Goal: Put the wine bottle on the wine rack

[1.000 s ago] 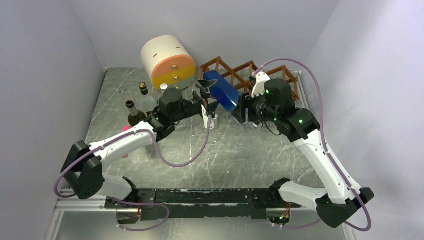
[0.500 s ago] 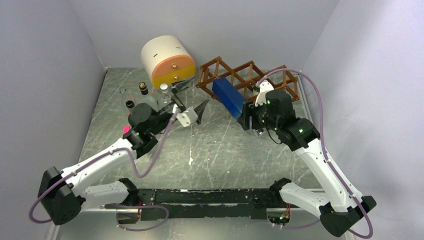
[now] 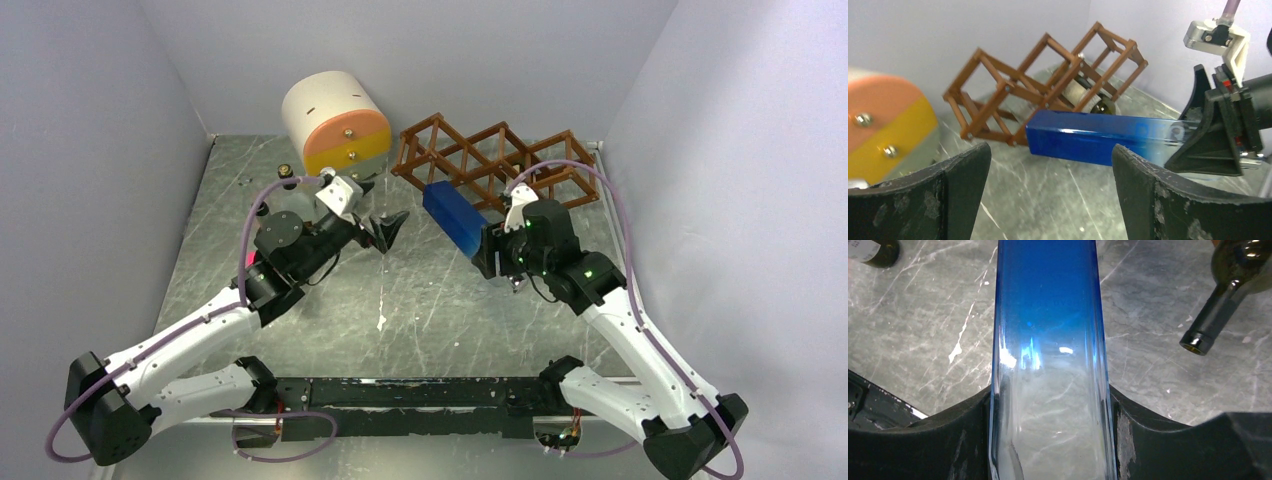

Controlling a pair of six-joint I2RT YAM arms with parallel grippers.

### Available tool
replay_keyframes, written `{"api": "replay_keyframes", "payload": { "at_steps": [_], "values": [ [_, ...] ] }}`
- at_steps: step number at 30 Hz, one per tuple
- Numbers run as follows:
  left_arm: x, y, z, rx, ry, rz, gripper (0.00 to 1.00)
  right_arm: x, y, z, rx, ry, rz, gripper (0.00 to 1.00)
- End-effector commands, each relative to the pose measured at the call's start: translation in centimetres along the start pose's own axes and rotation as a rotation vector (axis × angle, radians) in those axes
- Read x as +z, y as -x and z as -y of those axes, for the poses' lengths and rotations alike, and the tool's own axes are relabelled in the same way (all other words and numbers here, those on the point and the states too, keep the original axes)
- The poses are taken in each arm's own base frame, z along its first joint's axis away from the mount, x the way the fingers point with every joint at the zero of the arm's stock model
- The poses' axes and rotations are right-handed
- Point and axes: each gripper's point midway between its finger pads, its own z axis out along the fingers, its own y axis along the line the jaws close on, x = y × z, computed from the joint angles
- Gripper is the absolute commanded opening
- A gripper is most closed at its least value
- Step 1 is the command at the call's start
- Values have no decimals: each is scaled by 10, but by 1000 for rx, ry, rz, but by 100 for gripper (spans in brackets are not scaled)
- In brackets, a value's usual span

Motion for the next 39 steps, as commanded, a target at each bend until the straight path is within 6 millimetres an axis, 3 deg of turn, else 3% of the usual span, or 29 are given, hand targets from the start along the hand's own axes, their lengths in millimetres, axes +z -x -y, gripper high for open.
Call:
{"api": "replay_keyframes", "payload": {
  "at_steps": [1, 5, 10, 19, 24, 35, 39],
  "values": [
    [-11, 0, 8, -154, 5, -70, 94, -8, 76, -20, 32, 90, 336, 0],
    [-19, 2, 19, -176, -44, -110, 93, 5, 80, -23, 79, 111, 378, 0],
    [-26, 5, 18, -168, -43, -113, 93, 16, 86, -19, 124, 90, 430, 0],
    [-29, 6, 21, -167, -57, -121, 93, 23, 90, -12, 189, 55, 479, 0],
    [-28, 9, 22, -172, -54, -134, 92, 29, 90, -20, 228, 74, 485, 0],
    [-35, 31, 27, -247, -55, -126, 91, 38, 91, -16, 287, 4, 465, 0],
    [-37, 35, 25, -249, -40, -121, 91, 40, 93, -23, 341, 28, 495, 0]
  ]
}}
